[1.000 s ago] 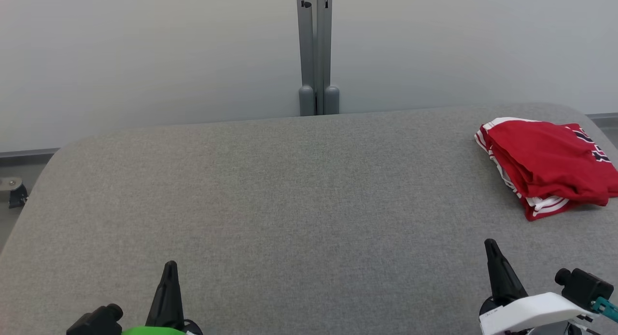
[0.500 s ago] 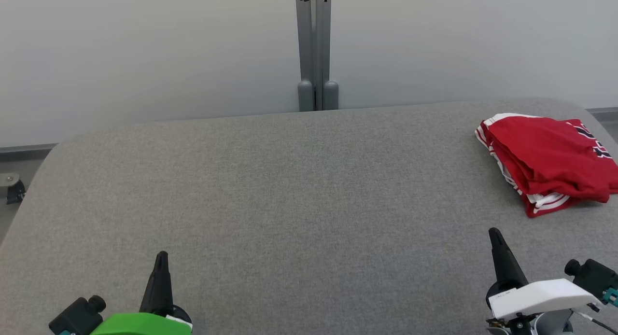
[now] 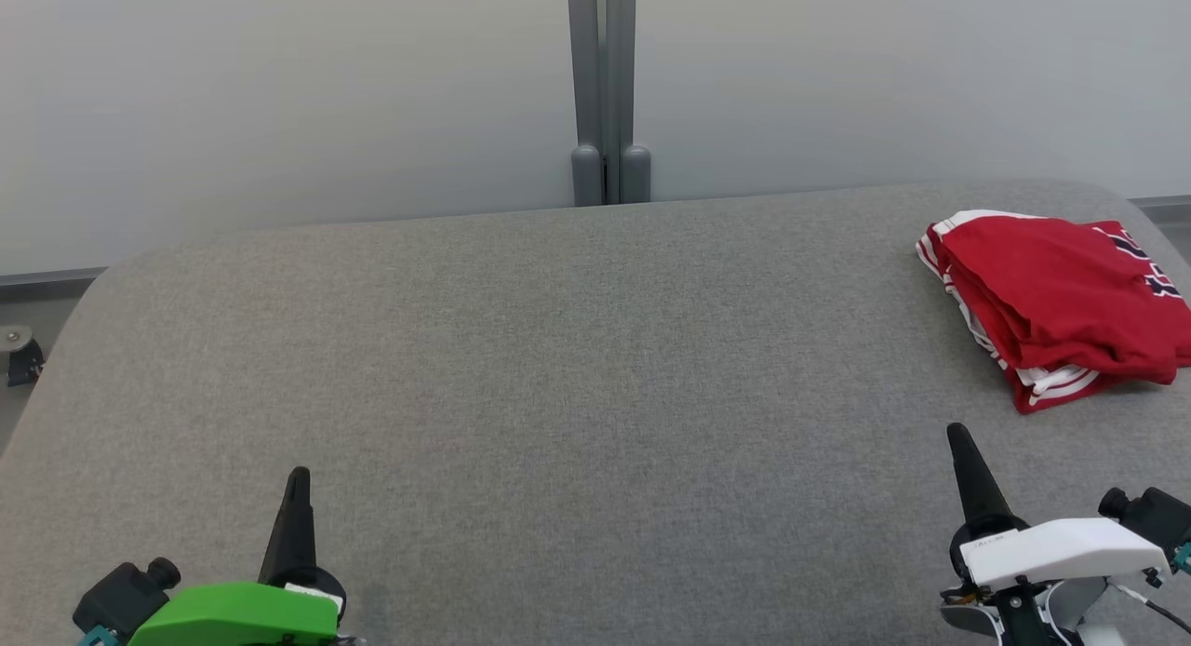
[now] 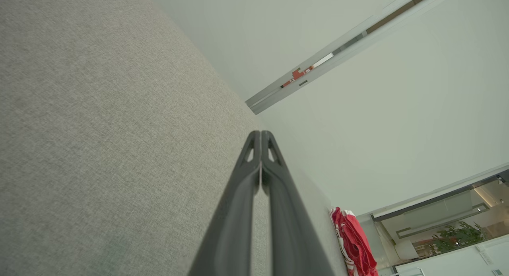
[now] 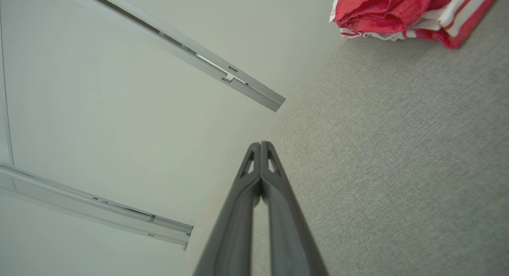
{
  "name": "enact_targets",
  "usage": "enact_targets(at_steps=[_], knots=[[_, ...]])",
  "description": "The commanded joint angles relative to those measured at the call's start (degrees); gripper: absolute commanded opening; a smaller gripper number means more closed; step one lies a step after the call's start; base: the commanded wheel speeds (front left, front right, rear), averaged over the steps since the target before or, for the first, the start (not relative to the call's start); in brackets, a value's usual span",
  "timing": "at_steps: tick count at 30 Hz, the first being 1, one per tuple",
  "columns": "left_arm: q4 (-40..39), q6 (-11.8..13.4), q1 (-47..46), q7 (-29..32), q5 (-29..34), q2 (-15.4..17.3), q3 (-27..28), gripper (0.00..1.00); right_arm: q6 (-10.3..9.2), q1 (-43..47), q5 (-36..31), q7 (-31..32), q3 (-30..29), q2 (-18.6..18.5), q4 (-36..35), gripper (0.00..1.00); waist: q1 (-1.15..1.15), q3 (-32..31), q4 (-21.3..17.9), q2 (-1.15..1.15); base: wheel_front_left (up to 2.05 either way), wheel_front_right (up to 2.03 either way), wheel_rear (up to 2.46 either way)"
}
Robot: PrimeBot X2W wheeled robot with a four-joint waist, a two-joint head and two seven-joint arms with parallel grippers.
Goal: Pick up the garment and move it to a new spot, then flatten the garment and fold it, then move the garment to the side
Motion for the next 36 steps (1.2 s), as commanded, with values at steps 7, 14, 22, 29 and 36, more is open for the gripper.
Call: enact_targets(at_steps=[7, 14, 22, 29, 36], knots=[[0.6, -1.03, -2.89, 1.26, -6.26, 0.74, 1.16, 0.0, 0.04, -2.38, 6.13, 1.26, -0.63, -0.4, 0.19, 0.0, 0.0, 0.52, -0.08, 0.0, 0.0, 0.0, 0.0], [1.32, -1.61, -3.88, 2.11, -10.46, 0.92, 1.85, 0.0, 0.04, -3.25, 10.28, 2.13, -0.96, -0.48, 0.65, 0.0, 0.0, 0.95, -0.15, 0.0, 0.0, 0.0, 0.0], [2.08, -2.15, -4.95, 3.05, -14.94, 1.12, 2.52, 0.0, 0.03, -4.17, 14.63, 3.04, -1.31, -0.57, 1.09, 0.0, 0.0, 1.44, -0.22, 0.0, 0.0, 0.0, 0.0], [2.61, -2.64, -5.76, 3.82, -18.47, 1.27, 3.11, 0.0, 0.03, -4.75, 18.14, 3.82, -1.57, -0.65, 1.49, 0.0, 0.0, 1.85, -0.29, 0.0, 0.0, 0.0, 0.0], [3.23, -3.14, -6.6, 4.54, -21.96, 1.44, 3.71, 0.0, 0.03, -5.48, 21.6, 4.5, -1.85, -0.72, 1.89, 0.0, 0.0, 2.28, -0.35, 0.0, 0.0, 0.0, 0.0]])
